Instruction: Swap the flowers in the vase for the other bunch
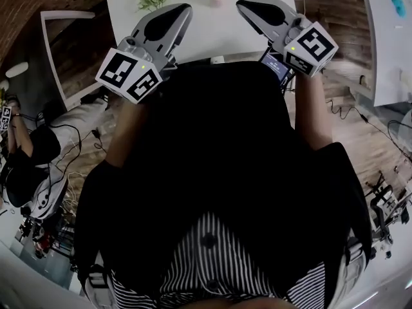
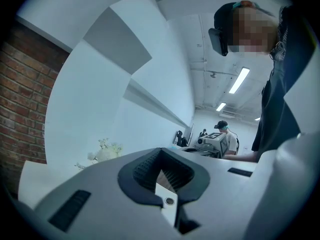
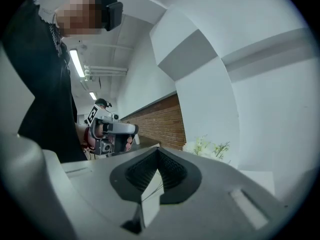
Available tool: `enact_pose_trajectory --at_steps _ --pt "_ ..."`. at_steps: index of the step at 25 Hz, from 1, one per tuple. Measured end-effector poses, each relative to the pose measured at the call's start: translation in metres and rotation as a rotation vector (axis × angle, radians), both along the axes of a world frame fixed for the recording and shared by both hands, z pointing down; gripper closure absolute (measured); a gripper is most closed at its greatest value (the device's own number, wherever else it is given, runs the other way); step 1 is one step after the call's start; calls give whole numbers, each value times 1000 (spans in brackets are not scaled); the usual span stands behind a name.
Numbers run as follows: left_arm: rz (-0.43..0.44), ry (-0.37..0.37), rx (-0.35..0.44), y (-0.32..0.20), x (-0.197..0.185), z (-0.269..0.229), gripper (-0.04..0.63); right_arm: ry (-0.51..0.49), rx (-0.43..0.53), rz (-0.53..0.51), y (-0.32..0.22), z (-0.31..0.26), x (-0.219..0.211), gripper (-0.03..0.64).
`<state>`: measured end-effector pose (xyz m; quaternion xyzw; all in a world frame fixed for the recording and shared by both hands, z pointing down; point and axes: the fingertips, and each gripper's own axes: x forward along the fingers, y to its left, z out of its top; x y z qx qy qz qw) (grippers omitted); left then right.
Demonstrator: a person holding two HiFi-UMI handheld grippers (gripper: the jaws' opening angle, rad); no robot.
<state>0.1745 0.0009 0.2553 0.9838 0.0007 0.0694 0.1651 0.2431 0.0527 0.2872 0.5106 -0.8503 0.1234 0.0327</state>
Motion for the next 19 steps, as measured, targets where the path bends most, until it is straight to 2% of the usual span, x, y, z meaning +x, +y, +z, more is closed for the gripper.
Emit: enact_pose_trajectory --at_steps 3,10,19 --pt "-8 -3 0 -4 0 -1 589 -27 12 13 2 -4 8 616" --pt "-23 -7 -8 -9 -4 3 589 -21 35 27 -4 -7 16 615" --pt "-31 -6 -17 -12 -8 0 589 -15 44 16 -9 -15 8 615"
